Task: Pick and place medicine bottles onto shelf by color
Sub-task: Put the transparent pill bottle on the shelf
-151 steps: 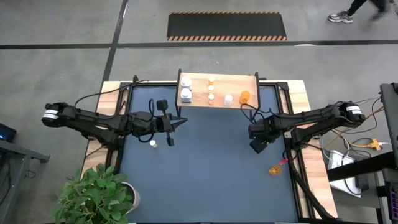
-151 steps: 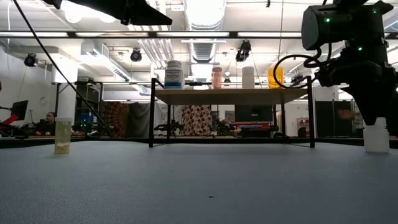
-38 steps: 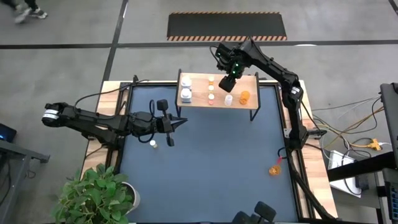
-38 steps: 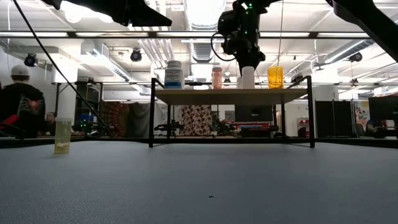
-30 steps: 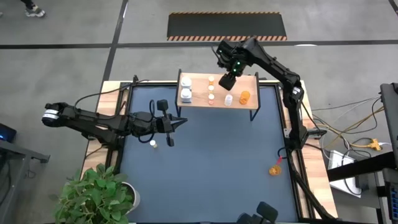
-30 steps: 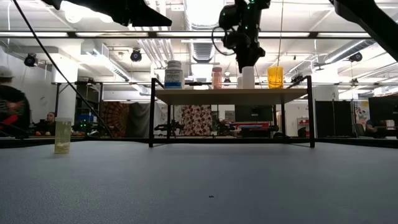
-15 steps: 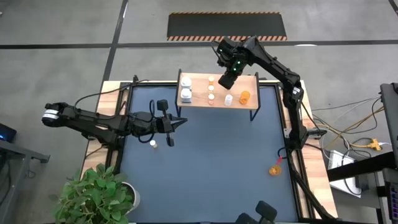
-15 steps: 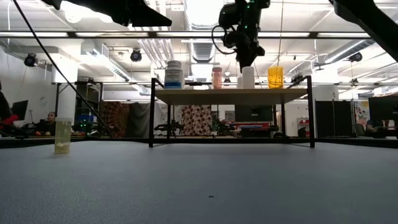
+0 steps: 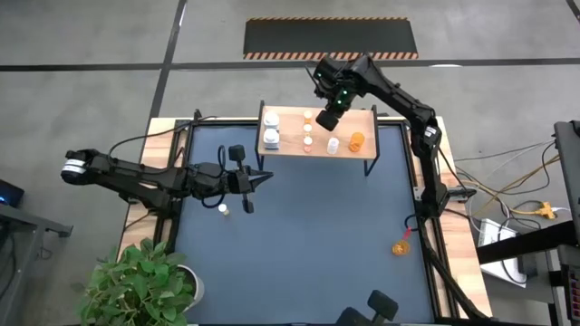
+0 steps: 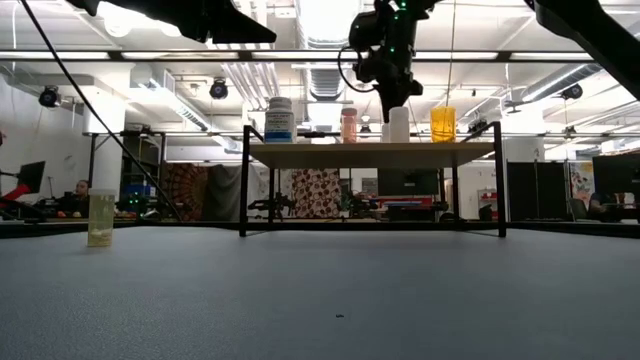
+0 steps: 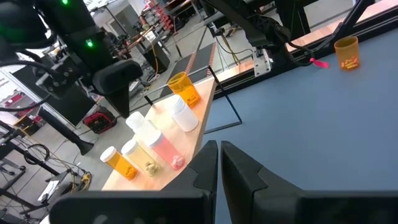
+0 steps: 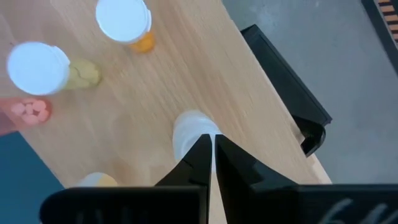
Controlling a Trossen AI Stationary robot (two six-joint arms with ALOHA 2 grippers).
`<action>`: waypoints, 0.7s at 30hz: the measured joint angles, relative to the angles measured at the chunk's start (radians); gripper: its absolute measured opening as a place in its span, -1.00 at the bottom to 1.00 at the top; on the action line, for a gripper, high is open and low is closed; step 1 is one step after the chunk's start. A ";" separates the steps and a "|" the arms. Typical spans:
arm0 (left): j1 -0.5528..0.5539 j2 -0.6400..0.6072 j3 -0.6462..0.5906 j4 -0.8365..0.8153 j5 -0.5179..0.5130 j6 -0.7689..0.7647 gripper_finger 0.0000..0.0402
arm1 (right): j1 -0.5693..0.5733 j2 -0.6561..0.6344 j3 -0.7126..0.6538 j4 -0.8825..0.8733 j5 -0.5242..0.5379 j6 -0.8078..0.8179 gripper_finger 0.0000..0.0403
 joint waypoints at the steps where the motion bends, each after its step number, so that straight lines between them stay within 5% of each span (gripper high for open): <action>1: 0.000 0.000 0.000 0.000 0.000 0.000 -0.99 | 0.000 0.000 -0.008 0.000 0.000 0.000 -0.94; 21: 0.000 0.000 0.000 0.000 0.000 0.000 -0.99 | 0.011 -0.003 -0.039 -0.016 -0.006 -0.026 -0.94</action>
